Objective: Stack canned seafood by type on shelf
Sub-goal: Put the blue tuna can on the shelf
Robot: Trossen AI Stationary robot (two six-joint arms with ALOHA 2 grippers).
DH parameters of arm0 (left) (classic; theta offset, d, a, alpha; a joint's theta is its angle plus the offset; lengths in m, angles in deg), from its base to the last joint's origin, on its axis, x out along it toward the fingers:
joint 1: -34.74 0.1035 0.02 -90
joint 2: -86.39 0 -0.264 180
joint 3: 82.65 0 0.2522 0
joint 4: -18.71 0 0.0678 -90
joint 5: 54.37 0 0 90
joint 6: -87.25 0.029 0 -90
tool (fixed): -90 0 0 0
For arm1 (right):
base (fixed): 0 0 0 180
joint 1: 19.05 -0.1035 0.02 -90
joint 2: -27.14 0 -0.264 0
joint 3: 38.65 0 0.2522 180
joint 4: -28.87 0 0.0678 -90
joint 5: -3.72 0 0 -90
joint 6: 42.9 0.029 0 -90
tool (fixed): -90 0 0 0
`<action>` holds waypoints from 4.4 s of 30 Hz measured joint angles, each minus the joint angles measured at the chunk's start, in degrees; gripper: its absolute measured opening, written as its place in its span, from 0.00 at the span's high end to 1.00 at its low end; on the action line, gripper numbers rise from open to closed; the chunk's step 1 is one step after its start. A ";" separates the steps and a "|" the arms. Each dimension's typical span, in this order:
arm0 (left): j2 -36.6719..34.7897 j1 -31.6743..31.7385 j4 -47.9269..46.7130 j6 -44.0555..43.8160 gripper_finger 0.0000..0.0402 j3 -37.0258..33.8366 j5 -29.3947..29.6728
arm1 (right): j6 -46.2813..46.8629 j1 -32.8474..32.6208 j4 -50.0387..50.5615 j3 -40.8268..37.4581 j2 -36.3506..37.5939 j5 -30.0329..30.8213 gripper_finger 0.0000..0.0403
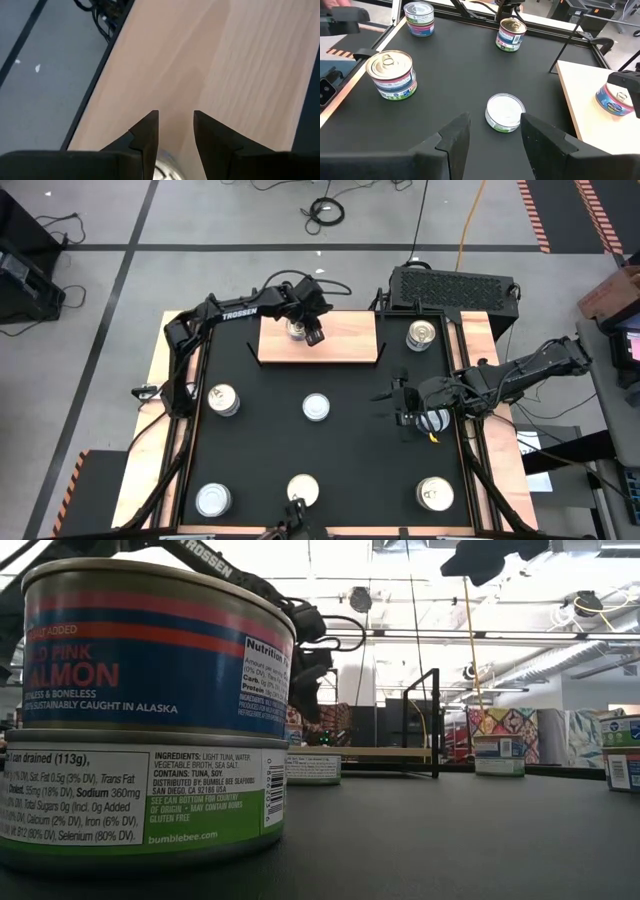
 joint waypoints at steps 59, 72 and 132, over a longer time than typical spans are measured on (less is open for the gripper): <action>-25.18 -22.25 -36.15 -14.20 0.69 7.50 -9.09 | 2.28 -0.01 -4.38 -0.02 -1.76 -0.20 0.58; -26.56 -37.49 -50.91 -30.01 0.69 3.15 -0.21 | 1.50 -0.02 -12.16 -0.02 -9.63 -0.46 0.58; -14.89 -57.23 3.43 -38.01 0.69 -17.55 -7.21 | -3.69 -2.27 -19.85 0.00 -9.88 -1.64 0.58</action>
